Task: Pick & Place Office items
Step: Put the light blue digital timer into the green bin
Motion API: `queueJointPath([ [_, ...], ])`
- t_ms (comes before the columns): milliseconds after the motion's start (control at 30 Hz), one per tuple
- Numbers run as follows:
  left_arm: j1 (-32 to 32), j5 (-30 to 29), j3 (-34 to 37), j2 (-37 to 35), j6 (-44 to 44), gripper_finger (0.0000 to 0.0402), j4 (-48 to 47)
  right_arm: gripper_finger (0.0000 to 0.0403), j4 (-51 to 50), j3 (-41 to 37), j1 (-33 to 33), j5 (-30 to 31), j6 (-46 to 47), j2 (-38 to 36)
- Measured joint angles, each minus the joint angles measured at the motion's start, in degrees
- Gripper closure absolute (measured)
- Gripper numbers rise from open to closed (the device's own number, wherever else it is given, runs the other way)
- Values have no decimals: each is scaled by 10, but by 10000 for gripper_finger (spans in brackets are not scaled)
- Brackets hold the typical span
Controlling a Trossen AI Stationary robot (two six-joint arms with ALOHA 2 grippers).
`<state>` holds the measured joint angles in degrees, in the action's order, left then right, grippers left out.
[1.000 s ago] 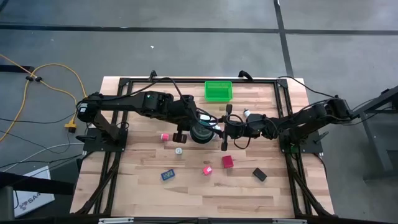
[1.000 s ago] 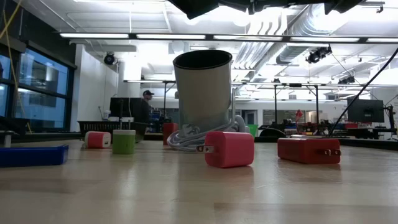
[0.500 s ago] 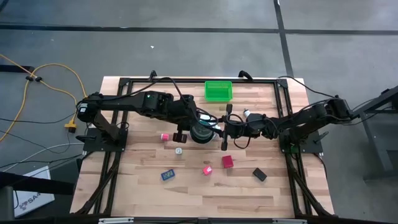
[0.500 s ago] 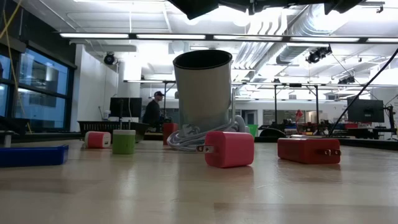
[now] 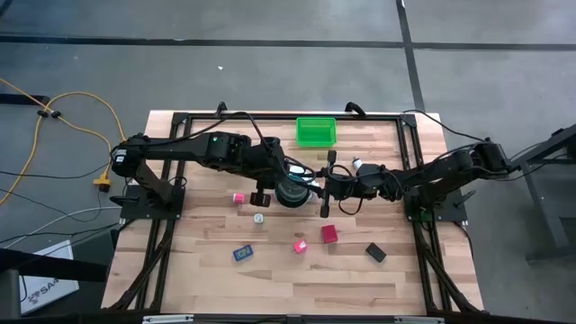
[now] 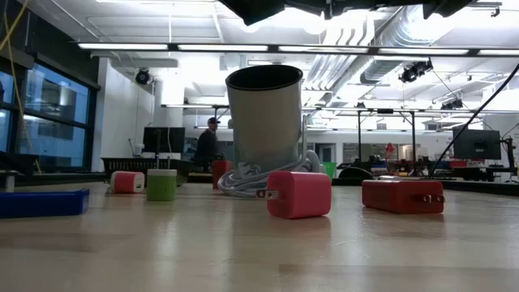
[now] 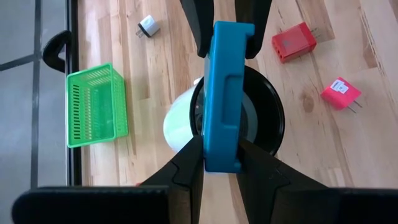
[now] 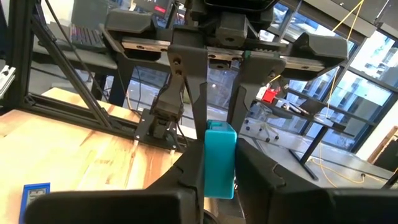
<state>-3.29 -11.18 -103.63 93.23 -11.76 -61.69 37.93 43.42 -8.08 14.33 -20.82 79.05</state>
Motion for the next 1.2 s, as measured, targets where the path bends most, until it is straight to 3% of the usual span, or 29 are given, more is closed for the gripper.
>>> queueJointPath([
  [667, 0, 0, 0, 0, 1, 325, 0, 357, 0, -1, 0, -9, 0, 0],
  [967, 0, -7, 0, 0, 1, 263, 12, 357, -3, -1, 0, -13, -2, 0],
  [1200, 0, -9, 0, 0, 1, 247, 10, 358, -6, -1, 0, -13, -2, 0],
])
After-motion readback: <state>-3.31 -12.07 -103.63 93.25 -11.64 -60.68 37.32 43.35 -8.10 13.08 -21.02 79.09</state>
